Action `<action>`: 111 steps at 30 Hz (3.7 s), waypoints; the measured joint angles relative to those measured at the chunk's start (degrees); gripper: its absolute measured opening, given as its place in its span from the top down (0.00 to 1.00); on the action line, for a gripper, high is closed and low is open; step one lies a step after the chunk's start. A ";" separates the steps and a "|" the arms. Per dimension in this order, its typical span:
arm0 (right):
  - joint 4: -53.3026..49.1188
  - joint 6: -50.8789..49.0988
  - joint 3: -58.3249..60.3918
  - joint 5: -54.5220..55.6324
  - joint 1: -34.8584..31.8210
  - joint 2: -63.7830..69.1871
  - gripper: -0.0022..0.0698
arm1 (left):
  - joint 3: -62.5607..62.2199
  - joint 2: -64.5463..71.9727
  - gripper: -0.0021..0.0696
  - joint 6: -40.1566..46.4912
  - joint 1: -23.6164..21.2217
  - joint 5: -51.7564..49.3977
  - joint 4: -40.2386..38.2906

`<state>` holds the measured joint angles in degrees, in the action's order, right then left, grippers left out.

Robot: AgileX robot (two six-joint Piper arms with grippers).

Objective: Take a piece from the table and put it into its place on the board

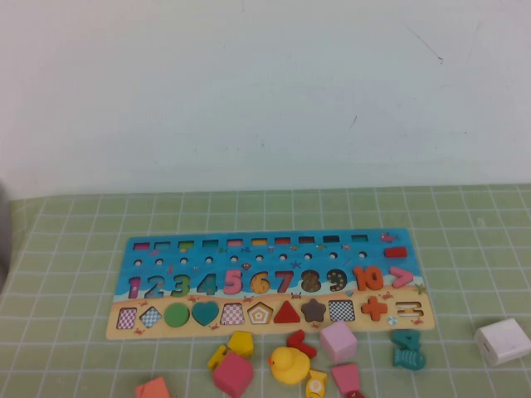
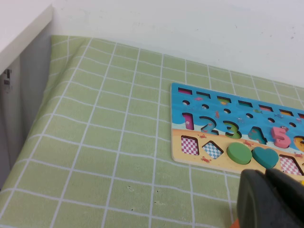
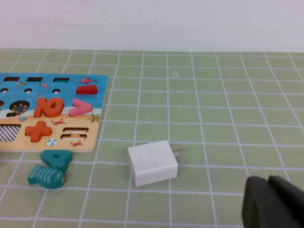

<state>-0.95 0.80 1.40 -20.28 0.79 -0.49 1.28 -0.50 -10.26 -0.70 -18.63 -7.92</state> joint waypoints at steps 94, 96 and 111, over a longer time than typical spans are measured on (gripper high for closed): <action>0.00 0.00 0.00 0.00 0.00 0.00 0.97 | -32.91 49.86 0.97 37.65 17.91 -31.49 -23.44; 0.00 0.00 0.00 0.00 0.00 0.00 0.97 | -32.91 51.84 0.97 31.25 24.04 -29.64 -18.52; 0.00 0.00 0.00 0.00 0.00 0.00 0.97 | -39.03 76.19 0.97 -6.76 47.14 -22.90 11.92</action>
<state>-0.95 0.80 1.40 -20.28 0.79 -0.49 -37.75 75.69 -17.02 46.44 -41.52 4.00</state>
